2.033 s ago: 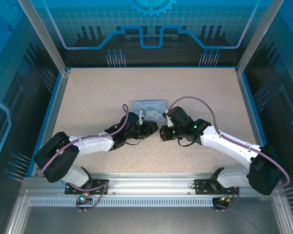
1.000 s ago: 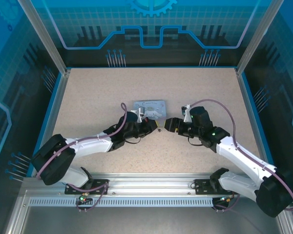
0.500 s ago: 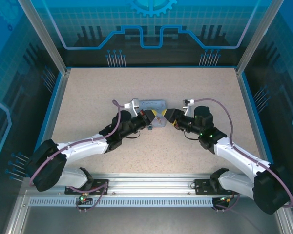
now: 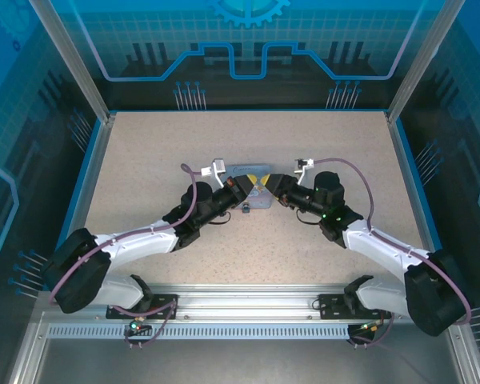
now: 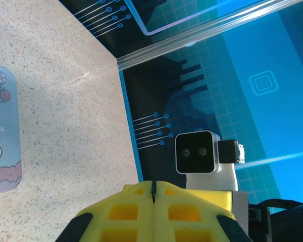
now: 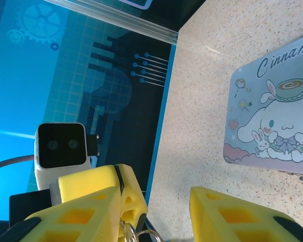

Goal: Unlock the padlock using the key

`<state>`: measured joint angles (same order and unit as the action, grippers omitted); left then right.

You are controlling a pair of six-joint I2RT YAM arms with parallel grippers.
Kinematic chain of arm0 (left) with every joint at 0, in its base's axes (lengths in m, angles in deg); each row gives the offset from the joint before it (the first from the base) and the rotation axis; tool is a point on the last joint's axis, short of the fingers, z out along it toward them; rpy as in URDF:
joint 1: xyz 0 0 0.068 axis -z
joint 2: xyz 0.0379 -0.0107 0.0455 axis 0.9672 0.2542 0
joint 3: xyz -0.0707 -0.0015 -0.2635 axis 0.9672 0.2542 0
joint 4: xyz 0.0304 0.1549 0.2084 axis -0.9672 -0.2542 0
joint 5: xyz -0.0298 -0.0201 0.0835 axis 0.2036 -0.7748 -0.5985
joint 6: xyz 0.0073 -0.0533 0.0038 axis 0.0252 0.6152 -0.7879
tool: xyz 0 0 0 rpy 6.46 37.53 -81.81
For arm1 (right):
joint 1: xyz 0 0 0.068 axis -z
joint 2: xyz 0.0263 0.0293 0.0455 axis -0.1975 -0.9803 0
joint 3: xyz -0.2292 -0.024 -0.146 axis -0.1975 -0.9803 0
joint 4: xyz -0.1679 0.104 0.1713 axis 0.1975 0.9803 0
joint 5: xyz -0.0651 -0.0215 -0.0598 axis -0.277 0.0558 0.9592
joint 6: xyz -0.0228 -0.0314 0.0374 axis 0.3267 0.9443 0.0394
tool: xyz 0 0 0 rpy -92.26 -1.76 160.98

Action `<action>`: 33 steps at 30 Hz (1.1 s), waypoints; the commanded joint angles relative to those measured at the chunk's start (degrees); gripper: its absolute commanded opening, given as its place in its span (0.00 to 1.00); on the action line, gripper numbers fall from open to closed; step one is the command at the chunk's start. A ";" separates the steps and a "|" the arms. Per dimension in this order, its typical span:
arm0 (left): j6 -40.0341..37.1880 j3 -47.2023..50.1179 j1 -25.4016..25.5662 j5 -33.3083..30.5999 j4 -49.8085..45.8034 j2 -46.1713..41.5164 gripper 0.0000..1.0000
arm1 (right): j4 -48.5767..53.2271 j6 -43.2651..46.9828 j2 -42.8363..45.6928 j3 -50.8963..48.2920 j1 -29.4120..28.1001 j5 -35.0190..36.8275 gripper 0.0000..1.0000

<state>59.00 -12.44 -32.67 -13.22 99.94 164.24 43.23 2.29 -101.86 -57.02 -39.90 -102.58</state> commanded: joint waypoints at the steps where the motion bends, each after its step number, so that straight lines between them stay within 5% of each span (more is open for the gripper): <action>1: 1.00 1.05 0.42 -1.84 3.98 0.68 0.00 | -3.40 0.15 -0.60 1.40 -0.62 -1.58 0.39; 20: 7.33 1.49 0.42 -3.78 5.52 3.48 0.00 | -3.95 0.68 -0.93 -0.11 -1.46 -2.86 0.23; 33: 9.02 1.23 0.41 -4.31 5.89 4.53 0.00 | -3.12 1.30 -1.12 -0.84 -1.55 -4.25 0.24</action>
<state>66.89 -11.70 -32.67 -16.22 103.94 168.13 41.24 2.55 -102.61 -57.32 -40.69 -105.18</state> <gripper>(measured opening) 0.054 0.240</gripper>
